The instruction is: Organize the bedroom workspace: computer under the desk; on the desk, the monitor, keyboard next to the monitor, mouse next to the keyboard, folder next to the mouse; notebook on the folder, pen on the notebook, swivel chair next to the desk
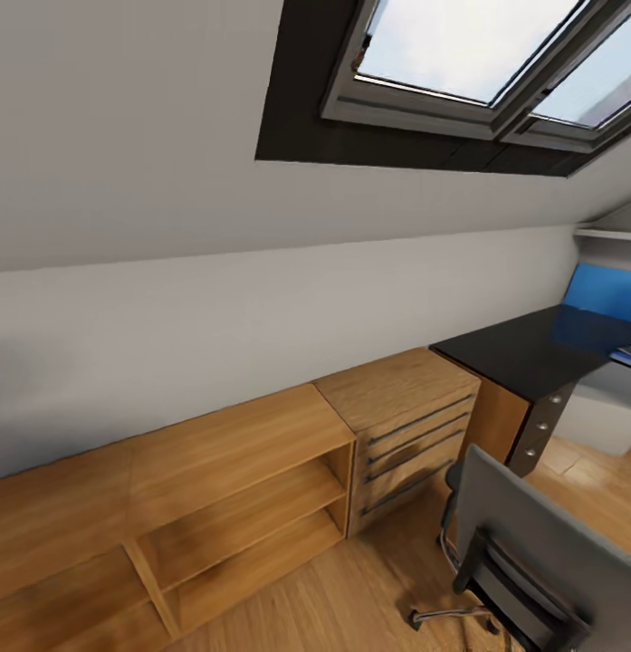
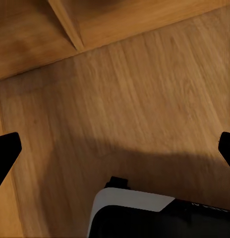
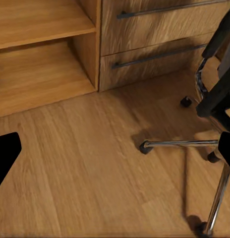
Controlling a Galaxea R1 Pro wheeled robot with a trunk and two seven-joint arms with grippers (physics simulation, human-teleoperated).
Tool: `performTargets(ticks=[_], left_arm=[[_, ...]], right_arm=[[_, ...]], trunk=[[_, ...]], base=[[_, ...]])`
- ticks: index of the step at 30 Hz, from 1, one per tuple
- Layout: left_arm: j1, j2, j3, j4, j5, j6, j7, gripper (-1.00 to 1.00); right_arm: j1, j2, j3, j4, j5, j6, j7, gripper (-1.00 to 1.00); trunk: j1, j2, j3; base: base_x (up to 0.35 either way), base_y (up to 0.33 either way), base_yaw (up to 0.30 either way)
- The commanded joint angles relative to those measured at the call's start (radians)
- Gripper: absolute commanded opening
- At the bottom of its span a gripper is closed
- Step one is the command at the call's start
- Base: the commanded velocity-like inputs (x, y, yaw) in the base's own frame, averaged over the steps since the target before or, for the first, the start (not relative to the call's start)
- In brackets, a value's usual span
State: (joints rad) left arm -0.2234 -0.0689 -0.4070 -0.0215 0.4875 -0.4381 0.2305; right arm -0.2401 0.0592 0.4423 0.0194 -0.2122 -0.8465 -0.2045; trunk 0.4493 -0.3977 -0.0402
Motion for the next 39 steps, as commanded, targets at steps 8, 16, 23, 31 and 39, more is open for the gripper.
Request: performTargets(ticks=[8,16,23,31,39], left_arm=[[-0.001,0.000,-0.009,0.000,0.005,-0.002,0.006,1.00],[-0.001,0.000,-0.009,0.000,0.006,-0.002,0.006,1.00],[-0.001,0.000,-0.009,0.000,0.006,-0.002,0.006,1.00],[-0.001,0.000,-0.009,0.000,0.006,-0.002,0.006,1.00],[-0.001,0.000,-0.009,0.000,0.005,-0.002,0.006,1.00]], right_arm=[[-0.002,0.001,0.009,0.002,-0.006,-0.003,-0.003,1.00],[-0.001,0.001,0.009,0.002,-0.006,-0.003,-0.003,1.00],[-0.001,0.000,0.009,0.002,-0.006,-0.002,-0.003,1.00],[-0.001,-0.001,0.009,0.002,-0.006,-0.002,-0.003,1.00],[-0.001,-0.001,0.009,0.002,-0.006,-0.002,-0.003,1.00]], trunk=[[0.001,-0.002,-0.002],[0.001,-0.002,-0.002],[0.001,-0.002,-0.002],[0.001,-0.002,-0.002],[0.001,-0.002,-0.002]], base=[[0.195,0.000,-0.300],[0.019,0.000,-0.300],[0.001,0.000,-0.300],[0.000,0.000,-0.300],[0.013,0.008,-0.300]])
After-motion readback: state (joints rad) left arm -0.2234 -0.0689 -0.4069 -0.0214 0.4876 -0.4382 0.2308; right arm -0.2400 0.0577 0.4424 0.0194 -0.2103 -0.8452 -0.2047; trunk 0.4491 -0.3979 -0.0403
